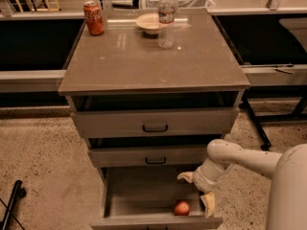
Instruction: Pick apple from bottom drawer and place on counter
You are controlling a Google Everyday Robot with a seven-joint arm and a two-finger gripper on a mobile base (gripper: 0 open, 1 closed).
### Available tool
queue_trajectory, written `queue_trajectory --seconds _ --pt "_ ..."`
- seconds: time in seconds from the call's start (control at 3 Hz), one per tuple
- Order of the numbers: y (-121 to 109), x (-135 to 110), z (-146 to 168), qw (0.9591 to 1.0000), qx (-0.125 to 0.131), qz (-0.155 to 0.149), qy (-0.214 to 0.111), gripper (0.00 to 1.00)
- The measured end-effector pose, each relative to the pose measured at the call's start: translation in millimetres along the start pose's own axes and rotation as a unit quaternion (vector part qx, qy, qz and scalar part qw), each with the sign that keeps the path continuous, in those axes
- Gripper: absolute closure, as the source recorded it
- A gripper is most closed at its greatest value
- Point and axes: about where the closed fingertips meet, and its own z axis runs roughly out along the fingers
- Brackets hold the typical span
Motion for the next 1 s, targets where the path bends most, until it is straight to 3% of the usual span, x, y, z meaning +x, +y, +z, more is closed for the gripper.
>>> queue_trajectory --seconds 0.33,0.67,1.0 --pt "-19.7 23.4 1.9 0.9966 -0.015 -0.080 -0.009 0.00" --pt "-31.2 35.9 -0.9 0.9892 -0.019 -0.144 0.016 0.00" --pt "-31.1 35.9 -0.8 0.9892 -0.019 -0.144 0.016 0.00"
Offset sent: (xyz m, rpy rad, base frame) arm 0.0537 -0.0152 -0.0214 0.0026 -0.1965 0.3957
